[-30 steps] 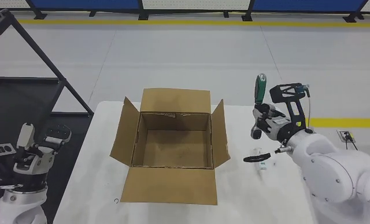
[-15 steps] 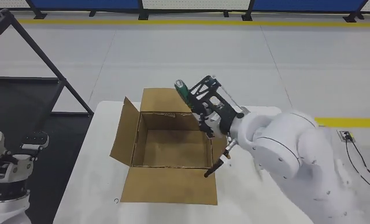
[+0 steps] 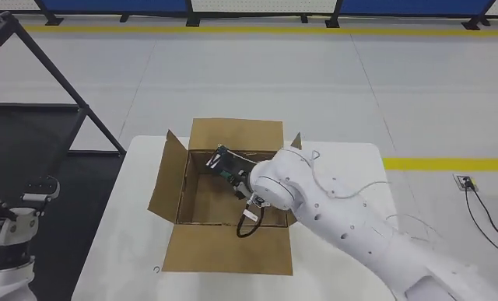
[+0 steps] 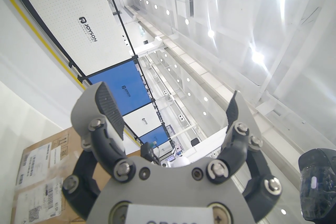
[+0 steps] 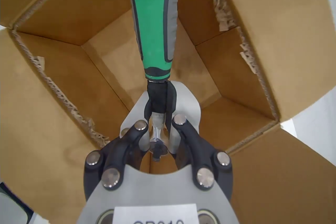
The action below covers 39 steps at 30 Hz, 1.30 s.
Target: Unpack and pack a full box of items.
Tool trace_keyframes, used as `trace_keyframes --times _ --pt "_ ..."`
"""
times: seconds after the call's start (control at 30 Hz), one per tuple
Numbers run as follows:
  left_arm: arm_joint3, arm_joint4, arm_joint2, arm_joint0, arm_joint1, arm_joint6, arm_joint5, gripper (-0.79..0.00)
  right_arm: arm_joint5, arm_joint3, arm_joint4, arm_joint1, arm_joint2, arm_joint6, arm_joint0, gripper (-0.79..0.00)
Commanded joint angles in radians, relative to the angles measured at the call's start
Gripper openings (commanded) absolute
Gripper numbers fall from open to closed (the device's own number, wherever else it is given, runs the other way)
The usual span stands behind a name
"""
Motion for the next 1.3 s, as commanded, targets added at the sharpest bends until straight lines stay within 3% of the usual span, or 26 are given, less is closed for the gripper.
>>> trace_keyframes --times 0.0,0.2,0.6,0.93,1.0,1.17,1.27 --pt "0.002 0.000 0.001 -0.002 0.000 -0.004 0.002 0.000 -0.002 0.064 -0.017 -0.027 -0.043 -0.016 0.010 -0.785" --pt "0.007 -0.002 -0.004 -0.005 0.000 -0.012 0.003 0.000 -0.018 0.266 -0.033 -0.123 -0.131 -0.066 0.044 -0.785" --pt "0.012 -0.032 -0.045 0.020 -0.003 -0.010 -0.011 0.000 -0.096 0.640 0.023 -0.300 -0.194 -0.060 0.093 -0.785" --pt "0.004 -0.026 -0.049 0.026 -0.004 -0.013 -0.010 0.000 -0.157 0.870 0.061 -0.402 -0.193 -0.087 0.100 -0.785" --pt "0.003 -0.025 -0.051 0.026 -0.004 -0.015 -0.010 0.000 -0.166 0.903 0.065 -0.415 -0.189 -0.097 0.102 -0.690" --pt "0.001 -0.025 -0.052 0.027 -0.005 -0.020 -0.011 0.000 -0.184 0.962 0.071 -0.438 -0.178 -0.116 0.112 -0.603" --pt "0.002 -0.026 -0.052 0.026 -0.005 -0.018 -0.011 0.000 -0.191 0.984 0.074 -0.447 -0.171 -0.121 0.121 -0.493"
